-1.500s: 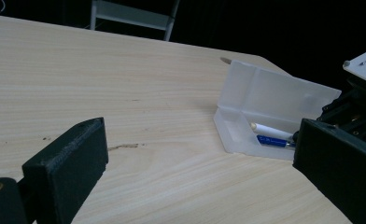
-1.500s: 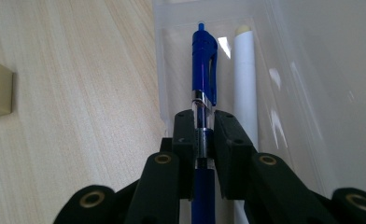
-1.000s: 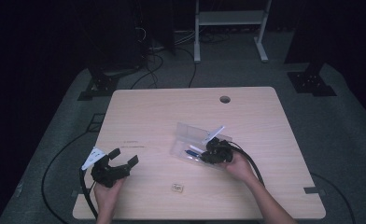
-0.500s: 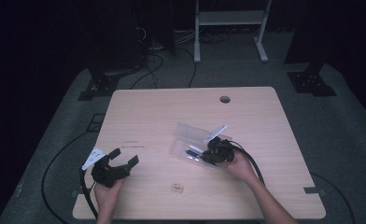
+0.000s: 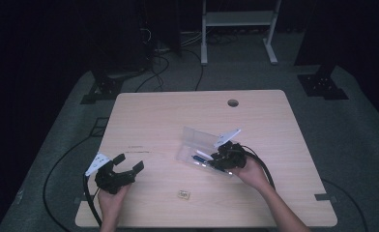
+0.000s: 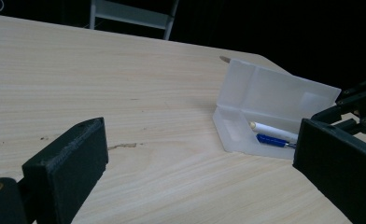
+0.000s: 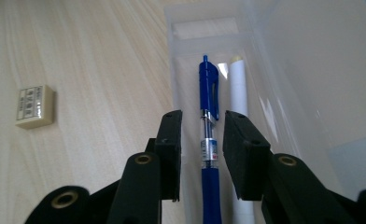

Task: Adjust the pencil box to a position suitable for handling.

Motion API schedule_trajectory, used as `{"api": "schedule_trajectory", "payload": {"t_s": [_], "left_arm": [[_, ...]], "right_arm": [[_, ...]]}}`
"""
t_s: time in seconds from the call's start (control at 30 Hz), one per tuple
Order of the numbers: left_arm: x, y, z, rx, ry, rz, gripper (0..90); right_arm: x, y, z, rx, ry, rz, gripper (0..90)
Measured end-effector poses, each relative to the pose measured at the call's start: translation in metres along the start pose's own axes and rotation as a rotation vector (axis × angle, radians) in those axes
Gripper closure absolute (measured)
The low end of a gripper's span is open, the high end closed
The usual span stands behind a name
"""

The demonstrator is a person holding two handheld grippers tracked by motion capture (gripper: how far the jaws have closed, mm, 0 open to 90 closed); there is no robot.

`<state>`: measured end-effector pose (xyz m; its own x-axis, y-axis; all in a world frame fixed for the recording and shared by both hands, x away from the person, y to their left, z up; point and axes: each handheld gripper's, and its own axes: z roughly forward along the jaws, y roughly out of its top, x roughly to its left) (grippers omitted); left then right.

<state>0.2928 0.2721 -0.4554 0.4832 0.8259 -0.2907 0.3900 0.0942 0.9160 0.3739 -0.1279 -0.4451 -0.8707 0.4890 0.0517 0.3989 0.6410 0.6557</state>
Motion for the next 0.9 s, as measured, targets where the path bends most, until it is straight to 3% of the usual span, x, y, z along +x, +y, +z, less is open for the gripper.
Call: {"api": "schedule_trajectory", "payload": {"t_s": [0.43, 0.9], "left_arm": [[0.000, 0.000, 0.000, -0.002, 0.001, -0.003, 2.1], [0.000, 0.000, 0.000, -0.003, 0.001, -0.004, 2.1]], "right_arm": [[0.024, 0.001, -0.008, -0.012, 0.041, -0.035, 49.0], [0.045, 0.000, -0.006, -0.027, 0.101, -0.056, 38.9]]}}
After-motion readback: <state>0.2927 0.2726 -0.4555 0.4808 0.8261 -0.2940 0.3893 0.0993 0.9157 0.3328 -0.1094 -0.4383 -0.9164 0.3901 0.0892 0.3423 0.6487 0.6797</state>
